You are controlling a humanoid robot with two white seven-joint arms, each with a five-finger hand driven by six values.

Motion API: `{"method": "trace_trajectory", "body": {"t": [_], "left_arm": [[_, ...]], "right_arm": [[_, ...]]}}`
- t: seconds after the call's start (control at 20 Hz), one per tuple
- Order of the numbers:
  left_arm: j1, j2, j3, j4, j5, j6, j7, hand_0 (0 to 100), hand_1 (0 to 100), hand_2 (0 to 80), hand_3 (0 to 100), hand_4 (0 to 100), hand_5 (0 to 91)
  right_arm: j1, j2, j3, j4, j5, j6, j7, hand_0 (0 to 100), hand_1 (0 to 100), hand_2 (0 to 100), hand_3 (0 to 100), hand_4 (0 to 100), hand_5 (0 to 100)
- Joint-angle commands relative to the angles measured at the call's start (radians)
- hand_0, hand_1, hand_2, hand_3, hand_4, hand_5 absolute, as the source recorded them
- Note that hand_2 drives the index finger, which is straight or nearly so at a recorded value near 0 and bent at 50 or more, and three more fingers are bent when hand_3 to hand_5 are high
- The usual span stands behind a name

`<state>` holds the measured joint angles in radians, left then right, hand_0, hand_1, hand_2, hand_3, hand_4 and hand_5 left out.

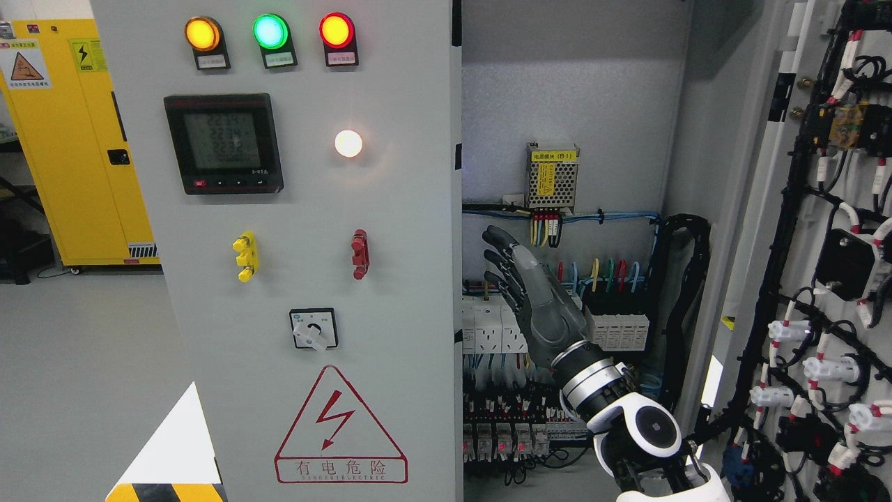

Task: Open door with both hands
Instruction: 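Hook right hand fingers behind the indicator-light door edge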

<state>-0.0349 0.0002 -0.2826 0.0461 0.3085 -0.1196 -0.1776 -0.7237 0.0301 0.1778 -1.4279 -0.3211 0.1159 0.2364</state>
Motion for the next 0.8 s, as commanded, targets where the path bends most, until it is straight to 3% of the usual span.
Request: {"method": "trace_trajectory", "body": {"t": [0.0,0.15,0.75], "left_arm": [[-0.002,0.017,0.000,0.000,0.000,0.001,0.000,0,0,0.0,0,0,0.0],[-0.002,0.015,0.000,0.000,0.000,0.001,0.000,0,0,0.0,0,0,0.0],[-0.002,0.010,0.000,0.001,0.000,0.003,0.000,0,0,0.0,0,0,0.0]], "right_arm": [[0.003,0.011,0.012,-0.029,-0.004,0.002,0.004,20,12,0,0,0,0],[0.007,0.013,0.031,-0.029,-0.004,0.002,0.004,20,12,0,0,0,0],[-0.003,0.019,0.016,0.003,-0.075,0.050,0.006,20,12,0,0,0,0]]}}
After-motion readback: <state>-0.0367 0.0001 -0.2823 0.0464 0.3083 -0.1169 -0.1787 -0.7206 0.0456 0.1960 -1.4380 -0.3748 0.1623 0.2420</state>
